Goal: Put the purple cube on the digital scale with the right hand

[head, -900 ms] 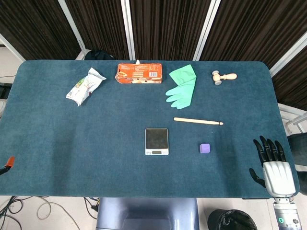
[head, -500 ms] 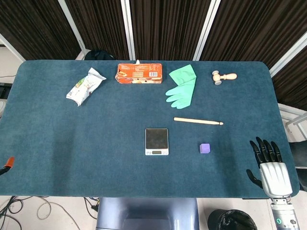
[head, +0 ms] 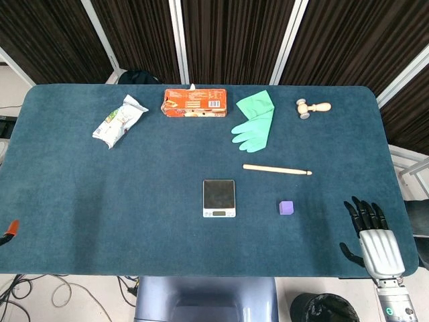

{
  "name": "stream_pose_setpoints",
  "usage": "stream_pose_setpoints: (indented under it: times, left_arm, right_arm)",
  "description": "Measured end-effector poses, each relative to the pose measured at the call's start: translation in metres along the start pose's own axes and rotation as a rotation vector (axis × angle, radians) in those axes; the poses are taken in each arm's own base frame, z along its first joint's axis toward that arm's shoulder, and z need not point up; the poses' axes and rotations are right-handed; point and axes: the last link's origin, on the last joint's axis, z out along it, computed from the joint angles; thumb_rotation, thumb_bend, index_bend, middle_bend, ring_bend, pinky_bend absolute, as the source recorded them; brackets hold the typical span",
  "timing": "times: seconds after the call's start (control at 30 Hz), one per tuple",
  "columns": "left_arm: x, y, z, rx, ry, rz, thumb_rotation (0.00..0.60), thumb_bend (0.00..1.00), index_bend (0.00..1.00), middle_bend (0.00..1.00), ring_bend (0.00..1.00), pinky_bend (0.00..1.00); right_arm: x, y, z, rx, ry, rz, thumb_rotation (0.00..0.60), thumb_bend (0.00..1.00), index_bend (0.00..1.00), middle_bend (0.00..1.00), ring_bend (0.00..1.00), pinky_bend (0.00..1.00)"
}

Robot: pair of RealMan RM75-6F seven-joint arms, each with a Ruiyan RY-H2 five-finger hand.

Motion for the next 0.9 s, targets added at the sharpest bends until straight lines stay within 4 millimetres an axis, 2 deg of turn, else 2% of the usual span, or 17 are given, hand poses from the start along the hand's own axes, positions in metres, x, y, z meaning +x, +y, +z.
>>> stream_pose_setpoints:
  times: [0.17, 0.4, 0.8, 0.9]
  left_arm:
    - [0.0, 0.002, -0.001, -0.013, -0.005, -0.001, 0.6, 0.25, 0.09, 0.0, 0.0, 0.0]
    - [-0.002, 0.002, -0.001, -0.009, -0.012, 0.005, 0.6, 0.25, 0.09, 0.0, 0.0, 0.0]
    - [-0.002, 0.002, 0.0, -0.004, -0.02, 0.008, 0.6, 0.25, 0.09, 0.0, 0.0, 0.0]
    - [-0.002, 0.002, 0.0, -0.003, -0.019, 0.009, 0.6, 0.25, 0.09, 0.0, 0.0, 0.0]
  right_arm:
    - [0.004, -0.009, 0.014, 0.031, -0.042, 0.013, 0.6, 0.34, 0.0, 0.0, 0.0, 0.0]
    - [0.0, -0.037, 0.051, 0.102, -0.173, 0.011, 0.6, 0.34, 0.02, 0.0, 0.0, 0.0]
    - [-0.02, -0.061, 0.103, 0.095, -0.294, -0.002, 0.6, 0.34, 0.13, 0.0, 0.0, 0.0]
    - [-0.027, -0.064, 0.112, 0.09, -0.312, -0.013, 0.6, 0.34, 0.19, 0.0, 0.0, 0.0]
